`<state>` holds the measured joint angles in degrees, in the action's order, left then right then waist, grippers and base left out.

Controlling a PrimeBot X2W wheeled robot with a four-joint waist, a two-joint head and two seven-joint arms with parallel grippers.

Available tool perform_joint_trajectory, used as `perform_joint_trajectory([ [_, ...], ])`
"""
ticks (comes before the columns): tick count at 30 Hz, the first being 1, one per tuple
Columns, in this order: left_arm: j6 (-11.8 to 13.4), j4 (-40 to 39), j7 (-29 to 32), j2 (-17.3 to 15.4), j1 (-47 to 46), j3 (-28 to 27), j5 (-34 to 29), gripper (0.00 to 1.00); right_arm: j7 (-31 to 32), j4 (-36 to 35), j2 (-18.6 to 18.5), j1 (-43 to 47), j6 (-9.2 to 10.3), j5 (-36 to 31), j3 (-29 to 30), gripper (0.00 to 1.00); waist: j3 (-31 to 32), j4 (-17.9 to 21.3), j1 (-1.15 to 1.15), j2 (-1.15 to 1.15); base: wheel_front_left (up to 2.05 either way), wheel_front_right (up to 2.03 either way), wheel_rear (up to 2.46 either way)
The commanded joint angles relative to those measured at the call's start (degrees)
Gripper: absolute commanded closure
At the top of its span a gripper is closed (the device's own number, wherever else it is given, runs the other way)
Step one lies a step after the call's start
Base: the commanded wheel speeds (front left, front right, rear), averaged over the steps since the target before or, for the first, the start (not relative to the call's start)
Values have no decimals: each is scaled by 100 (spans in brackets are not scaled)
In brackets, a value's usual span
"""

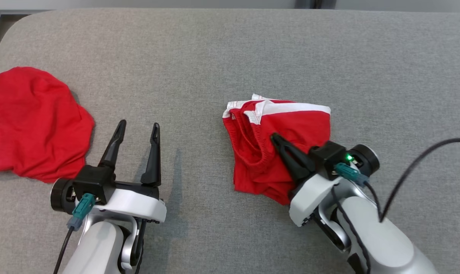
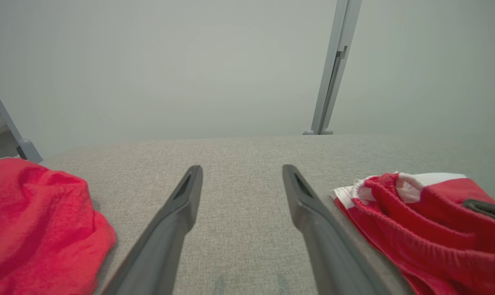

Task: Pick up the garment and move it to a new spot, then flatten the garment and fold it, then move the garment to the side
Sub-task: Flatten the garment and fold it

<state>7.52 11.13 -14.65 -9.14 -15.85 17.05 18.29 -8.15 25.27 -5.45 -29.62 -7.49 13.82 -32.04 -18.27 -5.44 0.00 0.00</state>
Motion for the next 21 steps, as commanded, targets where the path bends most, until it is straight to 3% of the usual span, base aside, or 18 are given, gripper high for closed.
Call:
perform_joint_trajectory([
  [1, -36, 21, -16, 4, -118, -3, 37, 0, 36, 116, -7, -115, -1, 48, -108, 100, -18, -42, 0, 0, 0, 0, 0],
  [21, -147, 179, -55, 134, -218, 41, -17, 0, -36, 1236, 237, -818, -2, 532, -1264, 100, -116, -55, 0, 0, 0, 0, 0],
])
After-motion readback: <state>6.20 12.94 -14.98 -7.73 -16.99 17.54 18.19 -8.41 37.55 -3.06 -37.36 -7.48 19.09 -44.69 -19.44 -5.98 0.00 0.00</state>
